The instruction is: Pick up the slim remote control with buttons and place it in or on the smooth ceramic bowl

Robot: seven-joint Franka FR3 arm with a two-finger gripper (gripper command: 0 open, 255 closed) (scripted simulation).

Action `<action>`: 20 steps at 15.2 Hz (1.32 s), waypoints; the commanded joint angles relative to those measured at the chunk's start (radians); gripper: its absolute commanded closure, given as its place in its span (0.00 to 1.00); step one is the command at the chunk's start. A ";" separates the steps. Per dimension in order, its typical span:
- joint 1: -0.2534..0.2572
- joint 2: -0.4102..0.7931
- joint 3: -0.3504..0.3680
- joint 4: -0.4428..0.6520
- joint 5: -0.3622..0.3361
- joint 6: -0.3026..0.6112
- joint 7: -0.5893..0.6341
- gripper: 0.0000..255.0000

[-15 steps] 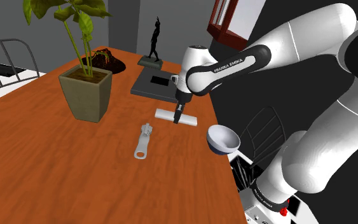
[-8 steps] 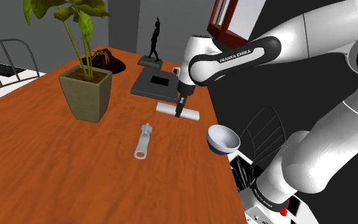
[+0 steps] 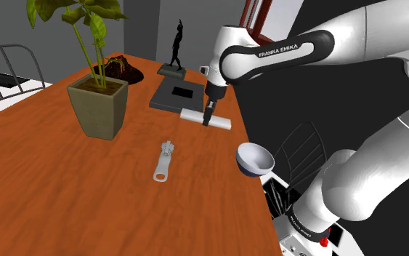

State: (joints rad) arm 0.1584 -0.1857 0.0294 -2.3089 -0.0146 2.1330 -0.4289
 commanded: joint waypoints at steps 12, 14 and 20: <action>0.000 -0.126 -0.003 0.012 0.004 -0.139 -0.007 1.00; 0.000 -0.209 -0.005 -0.063 0.006 -0.146 -0.010 1.00; 0.000 -0.474 -0.014 -0.267 0.006 -0.206 -0.021 1.00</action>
State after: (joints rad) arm 0.1577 -0.6134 0.0161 -2.5405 -0.0088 1.9372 -0.4498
